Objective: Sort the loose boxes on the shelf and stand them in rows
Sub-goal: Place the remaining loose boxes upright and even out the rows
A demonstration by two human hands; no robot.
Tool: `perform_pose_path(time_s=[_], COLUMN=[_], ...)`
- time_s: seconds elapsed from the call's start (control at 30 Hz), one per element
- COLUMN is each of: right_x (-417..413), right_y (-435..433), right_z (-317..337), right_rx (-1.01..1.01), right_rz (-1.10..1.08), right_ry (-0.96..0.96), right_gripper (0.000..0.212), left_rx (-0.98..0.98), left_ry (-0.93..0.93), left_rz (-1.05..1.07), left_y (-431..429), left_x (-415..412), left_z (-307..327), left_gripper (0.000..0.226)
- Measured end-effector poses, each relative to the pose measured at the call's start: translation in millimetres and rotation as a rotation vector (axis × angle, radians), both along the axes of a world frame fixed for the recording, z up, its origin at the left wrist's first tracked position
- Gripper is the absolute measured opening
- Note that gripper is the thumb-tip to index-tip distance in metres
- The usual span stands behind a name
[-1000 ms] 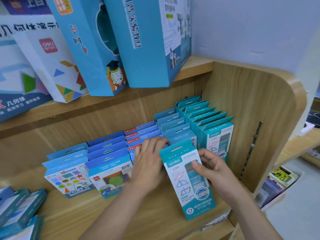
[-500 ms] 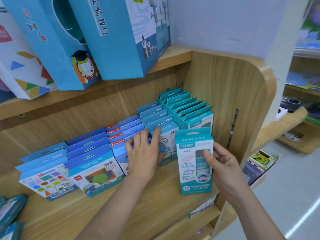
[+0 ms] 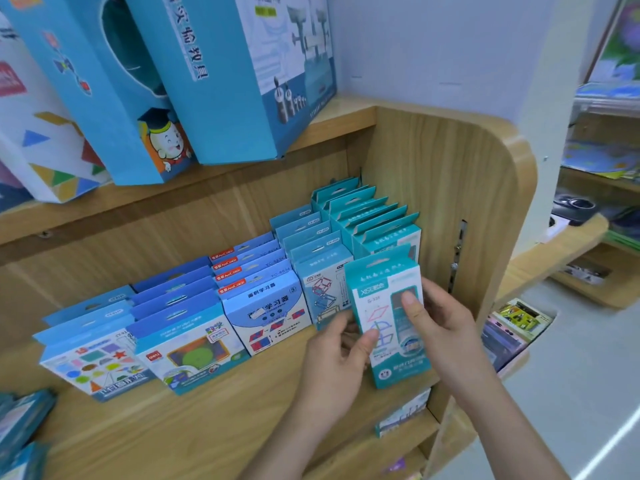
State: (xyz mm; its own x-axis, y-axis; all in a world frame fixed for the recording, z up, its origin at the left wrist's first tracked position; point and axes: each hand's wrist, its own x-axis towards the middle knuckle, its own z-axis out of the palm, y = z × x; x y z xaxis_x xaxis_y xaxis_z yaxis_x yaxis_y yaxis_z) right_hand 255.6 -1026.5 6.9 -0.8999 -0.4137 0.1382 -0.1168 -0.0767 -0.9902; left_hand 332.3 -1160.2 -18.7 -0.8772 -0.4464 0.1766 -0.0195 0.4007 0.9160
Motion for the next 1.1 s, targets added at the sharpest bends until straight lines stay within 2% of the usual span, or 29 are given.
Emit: perform_pose_path(time_s=[0.07,0.13,0.27,0.37,0.47,0.57,0.67,0.9,1.1], right_x=[3,5,5,4,2,0,-1,-7,-10], right_y=[2,4,9,8,3,-3,-9,-12,-2], right_z=[0,-4,-18,-24,-27,-30,-32,-31,-21], right_rx=[0.200,0.336,0.494,0.513,0.501,0.498,0.620,0.695,0.640], right_rz=[-0.182,-0.294,-0.300,-0.225,-0.178,-0.162,-0.221,-0.242,-0.255], right_ry=[0.258,0.395,0.395,0.386,0.355,0.363,0.489,0.549,0.606], right_gripper=[0.031,0.042,0.065,0.070,0.072,0.077,0.078,0.075,0.071], left_rx=[-0.083,-0.174,-0.256,-0.238,-0.272,-0.437,-0.602,-0.586,-0.525], left_ry=[0.066,0.087,0.080,0.069,0.038,0.035,0.009,-0.027,0.004], left_rz=[0.031,0.060,0.111,0.159,0.172,0.150,0.119,0.105,0.124], left_y=[8,14,20,21,19,16,12,6,1], left_x=[-10,-23,-41,-45,-49,-53,-56,-56,-45], left_z=[6,12,13,10,7,7,10,11,19], left_gripper=[0.017,0.021,0.029,0.041,0.037,0.027,0.023,0.022,0.026])
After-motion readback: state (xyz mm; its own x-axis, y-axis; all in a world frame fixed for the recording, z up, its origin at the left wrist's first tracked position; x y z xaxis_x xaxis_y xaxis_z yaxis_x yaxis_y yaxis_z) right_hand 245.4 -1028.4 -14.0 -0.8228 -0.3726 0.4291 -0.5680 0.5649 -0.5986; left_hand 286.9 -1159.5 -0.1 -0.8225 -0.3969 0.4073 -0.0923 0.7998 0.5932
